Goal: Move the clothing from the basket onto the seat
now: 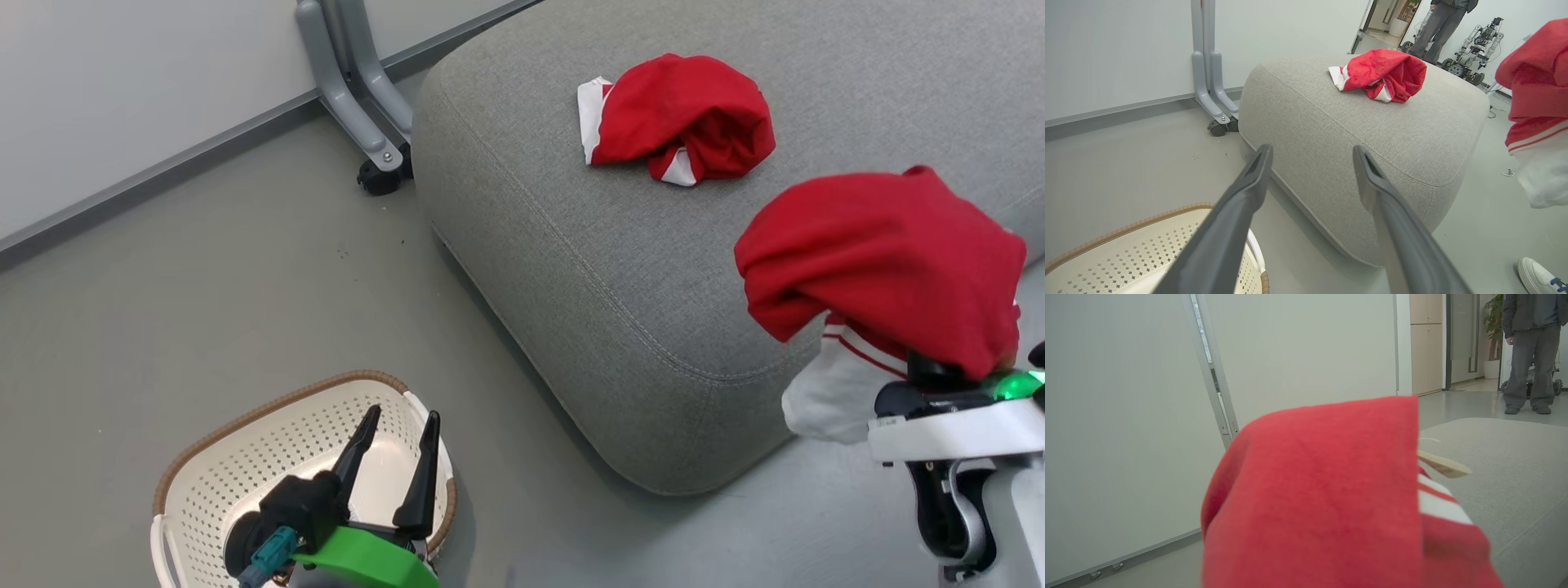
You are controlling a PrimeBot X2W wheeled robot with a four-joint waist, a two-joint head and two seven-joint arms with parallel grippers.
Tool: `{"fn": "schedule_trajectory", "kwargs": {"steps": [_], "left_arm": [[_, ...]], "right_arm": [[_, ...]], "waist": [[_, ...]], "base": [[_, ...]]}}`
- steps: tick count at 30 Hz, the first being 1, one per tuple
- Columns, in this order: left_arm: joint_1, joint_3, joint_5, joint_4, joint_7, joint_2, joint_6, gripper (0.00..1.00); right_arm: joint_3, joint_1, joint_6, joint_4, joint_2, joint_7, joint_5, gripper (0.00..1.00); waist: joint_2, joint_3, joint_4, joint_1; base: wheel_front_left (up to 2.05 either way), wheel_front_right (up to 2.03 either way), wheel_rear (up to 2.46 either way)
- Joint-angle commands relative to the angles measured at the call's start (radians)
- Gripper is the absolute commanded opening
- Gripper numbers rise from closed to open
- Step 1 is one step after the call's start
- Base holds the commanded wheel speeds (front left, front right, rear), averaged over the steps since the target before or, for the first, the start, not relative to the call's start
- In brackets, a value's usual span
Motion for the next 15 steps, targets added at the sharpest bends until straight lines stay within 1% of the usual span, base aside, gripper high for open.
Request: {"fn": "schedule_trajectory", "kwargs": {"steps": [1, 4, 10, 15], "left_arm": [[0.014, 0.005, 0.010, -0.009, 0.000, 0.009, -0.002, 1.00], [0.001, -0.007, 0.024, -0.023, 0.000, 0.029, -0.002, 1.00], [-0.082, -0.063, 0.048, -0.051, 0.000, 0.087, -0.002, 1.00], [-0.164, -0.103, 0.060, -0.082, 0.000, 0.116, -0.002, 1.00]], "right_arm": [[0.010, -0.041, 0.000, 0.003, -0.016, -0.003, 0.006, 0.00], [0.023, -0.125, 0.000, 0.008, -0.047, -0.003, 0.008, 0.00], [-0.054, -0.323, 0.000, 0.022, -0.089, -0.003, 0.029, 0.00], [-0.106, -0.507, 0.000, 0.049, -0.157, -0.003, 0.048, 0.00]], "waist": [[-0.0001, 0.022, -0.011, 0.0000], [-0.0001, 0.080, -0.019, 0.0000], [-0.0001, 0.214, 0.021, 0.0000], [-0.0001, 0.337, 0.062, 0.0000]], "base": [[0.00, 0.00, 0.00], [0.00, 0.00, 0.00], [0.00, 0.00, 0.00], [0.00, 0.00, 0.00]]}}
